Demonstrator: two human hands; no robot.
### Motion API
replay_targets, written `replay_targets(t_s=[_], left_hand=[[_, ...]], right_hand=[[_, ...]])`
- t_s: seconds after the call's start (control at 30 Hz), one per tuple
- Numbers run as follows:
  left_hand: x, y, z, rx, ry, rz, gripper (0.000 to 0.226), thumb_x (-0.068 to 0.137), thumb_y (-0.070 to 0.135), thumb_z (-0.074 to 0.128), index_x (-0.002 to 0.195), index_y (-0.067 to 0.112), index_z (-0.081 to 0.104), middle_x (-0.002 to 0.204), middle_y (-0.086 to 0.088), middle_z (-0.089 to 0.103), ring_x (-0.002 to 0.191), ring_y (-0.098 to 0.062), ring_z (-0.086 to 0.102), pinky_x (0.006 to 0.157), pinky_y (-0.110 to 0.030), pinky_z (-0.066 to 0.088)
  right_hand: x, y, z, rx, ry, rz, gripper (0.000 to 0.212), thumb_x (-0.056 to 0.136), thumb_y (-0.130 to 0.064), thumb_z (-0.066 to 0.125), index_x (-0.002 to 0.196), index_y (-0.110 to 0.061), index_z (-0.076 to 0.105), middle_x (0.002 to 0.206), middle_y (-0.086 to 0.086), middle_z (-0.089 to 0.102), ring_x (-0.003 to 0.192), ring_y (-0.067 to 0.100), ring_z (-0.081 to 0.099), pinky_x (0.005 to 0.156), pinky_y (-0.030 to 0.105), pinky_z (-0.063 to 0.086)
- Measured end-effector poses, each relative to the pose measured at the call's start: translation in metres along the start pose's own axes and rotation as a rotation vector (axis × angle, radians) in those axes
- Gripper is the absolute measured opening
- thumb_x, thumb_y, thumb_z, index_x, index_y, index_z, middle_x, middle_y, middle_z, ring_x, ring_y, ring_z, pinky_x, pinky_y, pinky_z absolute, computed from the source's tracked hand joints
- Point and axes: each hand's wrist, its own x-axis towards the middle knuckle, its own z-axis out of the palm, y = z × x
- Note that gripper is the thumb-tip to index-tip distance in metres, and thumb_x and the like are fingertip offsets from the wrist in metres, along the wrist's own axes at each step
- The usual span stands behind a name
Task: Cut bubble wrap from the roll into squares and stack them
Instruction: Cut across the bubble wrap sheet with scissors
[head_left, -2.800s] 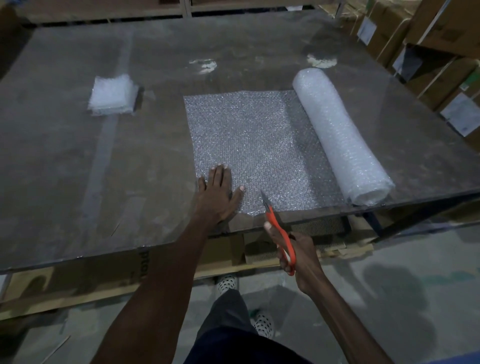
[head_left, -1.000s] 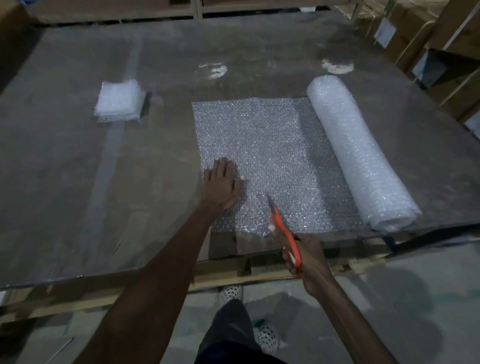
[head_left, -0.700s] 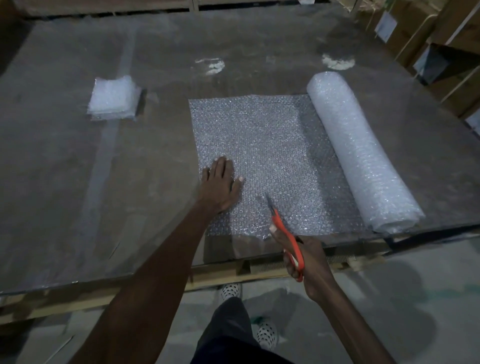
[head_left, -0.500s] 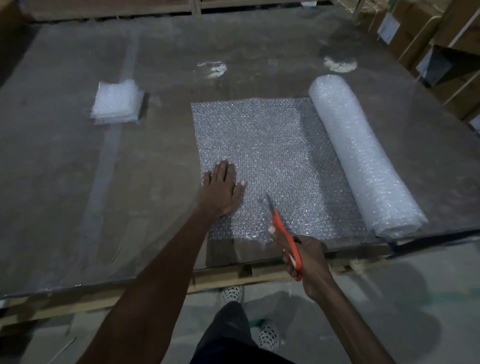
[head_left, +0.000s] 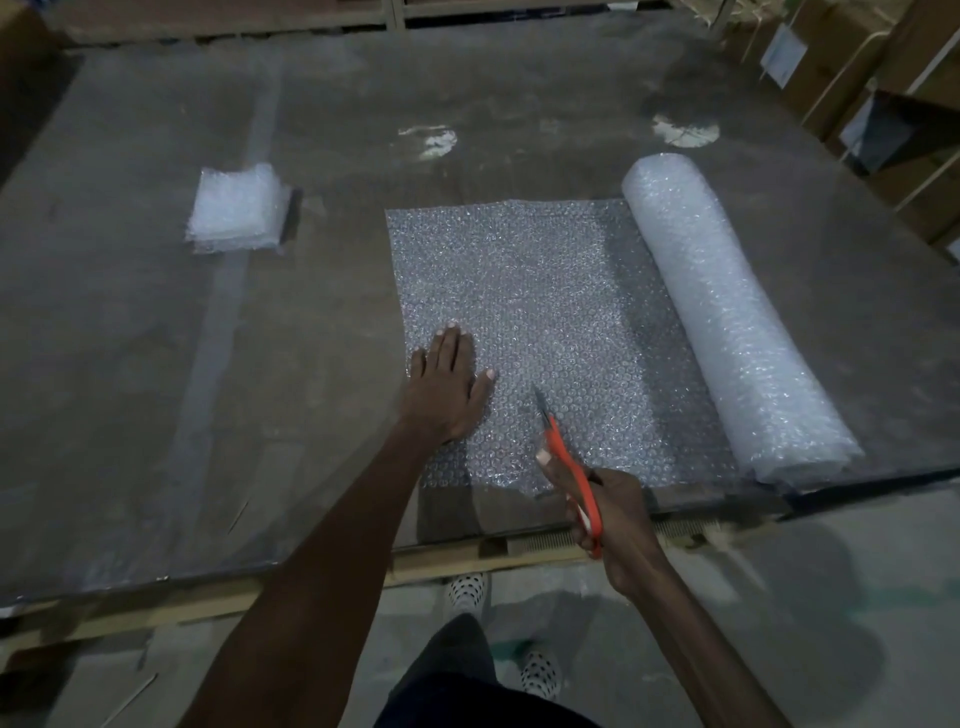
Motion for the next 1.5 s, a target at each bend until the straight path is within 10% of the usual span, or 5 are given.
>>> replay_targets(t_s=[1.5], left_hand=[[0.045, -0.024, -0.024, -0.012, -0.048, 0.062, 0.083, 0.1, 0.063, 0.028, 0.158, 0.006, 0.01, 0.167, -0.014, 0.0, 0.154, -0.029, -0.005, 0.122, -0.05, 0.0]], right_hand=[[0.023, -0.022, 0.015, -0.033, 0.009, -0.018, 0.041, 0.077, -0.043, 0.085, 0.065, -0.013, 0.061, 0.052, 0.005, 0.054, 0.038, 0.013, 0.043, 0.038, 0.02, 0.034]])
